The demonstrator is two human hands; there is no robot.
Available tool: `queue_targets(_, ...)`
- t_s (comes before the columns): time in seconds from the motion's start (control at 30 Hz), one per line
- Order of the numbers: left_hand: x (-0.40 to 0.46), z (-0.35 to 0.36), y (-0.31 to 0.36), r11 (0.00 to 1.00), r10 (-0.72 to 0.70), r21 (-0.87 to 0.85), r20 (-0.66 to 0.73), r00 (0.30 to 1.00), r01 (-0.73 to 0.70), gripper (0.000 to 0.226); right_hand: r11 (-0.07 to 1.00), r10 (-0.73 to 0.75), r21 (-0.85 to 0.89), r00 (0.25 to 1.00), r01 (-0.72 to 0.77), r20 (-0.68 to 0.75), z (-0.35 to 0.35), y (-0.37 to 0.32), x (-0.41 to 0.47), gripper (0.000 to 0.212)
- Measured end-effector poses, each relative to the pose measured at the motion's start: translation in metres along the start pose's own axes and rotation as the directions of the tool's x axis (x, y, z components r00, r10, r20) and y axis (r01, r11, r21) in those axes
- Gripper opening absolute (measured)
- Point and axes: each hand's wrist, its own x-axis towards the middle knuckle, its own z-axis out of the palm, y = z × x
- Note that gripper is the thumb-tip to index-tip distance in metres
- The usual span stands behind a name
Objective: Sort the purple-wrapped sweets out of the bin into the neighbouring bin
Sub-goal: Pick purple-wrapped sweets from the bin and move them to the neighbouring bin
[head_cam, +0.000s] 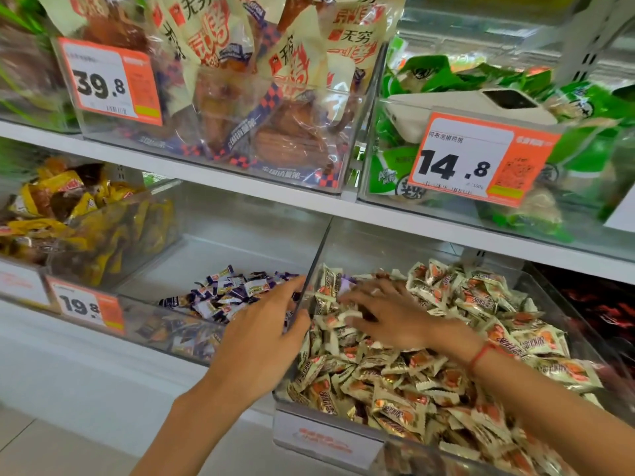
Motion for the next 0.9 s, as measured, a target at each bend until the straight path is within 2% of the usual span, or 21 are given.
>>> queue_targets(0.13,-0.001,0.000,0.000,0.999,0.014,0.051,-0.024,1.000,-0.013,0.045,0.993,-0.114,-0.026,0.988,0.117,0.106,0.009,-0.016,-0.057,0.059)
queue_targets(0.2,-0.002,0.000,0.001,0.999,0.010,0.049,-0.037,0.999,-0.008,0.043,0.985,-0.165,-0.020,0.971,0.171,0.175,0.004,-0.019,-0.075,0.055)
queue_targets(0.3,-0.002,0.000,0.002,0.999,0.006,0.033,-0.051,0.999,-0.004,0.042,0.962,-0.265,0.157,0.894,0.222,0.360,-0.019,-0.014,-0.084,0.049)
queue_targets(0.33,-0.002,0.001,0.002,0.999,0.006,0.035,-0.060,0.998,-0.004,0.042,0.942,-0.302,0.258,0.876,0.214,0.375,-0.030,-0.015,-0.084,0.046)
queue_targets(0.4,-0.001,0.002,0.002,0.999,0.010,0.051,-0.081,0.997,-0.006,0.042,0.852,-0.327,0.499,0.906,0.159,0.269,-0.048,-0.018,-0.076,0.036)
queue_targets(0.47,-0.001,0.003,0.002,0.997,0.012,0.075,-0.106,0.994,-0.004,0.042,0.746,-0.217,0.650,0.975,0.142,0.036,-0.051,-0.017,-0.053,0.033)
queue_targets(0.5,-0.001,0.004,0.002,0.997,0.011,0.080,-0.118,0.993,-0.002,0.042,0.778,-0.139,0.611,0.988,0.147,-0.060,-0.048,-0.017,-0.037,0.030)
queue_targets(0.57,0.000,0.004,0.001,0.998,0.008,0.069,-0.143,0.990,0.002,0.040,0.952,-0.021,0.299,0.988,0.067,-0.153,-0.030,-0.013,-0.004,0.027)
queue_targets(0.63,-0.001,0.004,0.000,0.999,0.005,0.053,-0.184,0.983,0.004,0.034,0.999,0.035,-0.010,0.981,-0.037,-0.191,-0.006,-0.009,0.021,0.030)
queue_targets(0.67,-0.002,0.003,0.000,0.998,0.012,0.058,-0.203,0.979,0.000,0.031,0.996,0.044,-0.068,0.967,-0.063,-0.251,0.002,-0.010,0.027,0.024)
queue_targets(0.77,-0.005,0.002,0.000,0.996,0.052,0.089,-0.231,0.971,-0.033,0.029,0.997,-0.001,-0.067,0.926,-0.027,-0.377,0.008,-0.014,0.026,0.008)
queue_targets(0.9,-0.004,0.003,0.006,0.984,0.130,0.148,-0.239,0.962,-0.096,0.028,0.969,0.069,0.246,0.934,0.021,-0.351,0.003,-0.005,0.003,0.008)
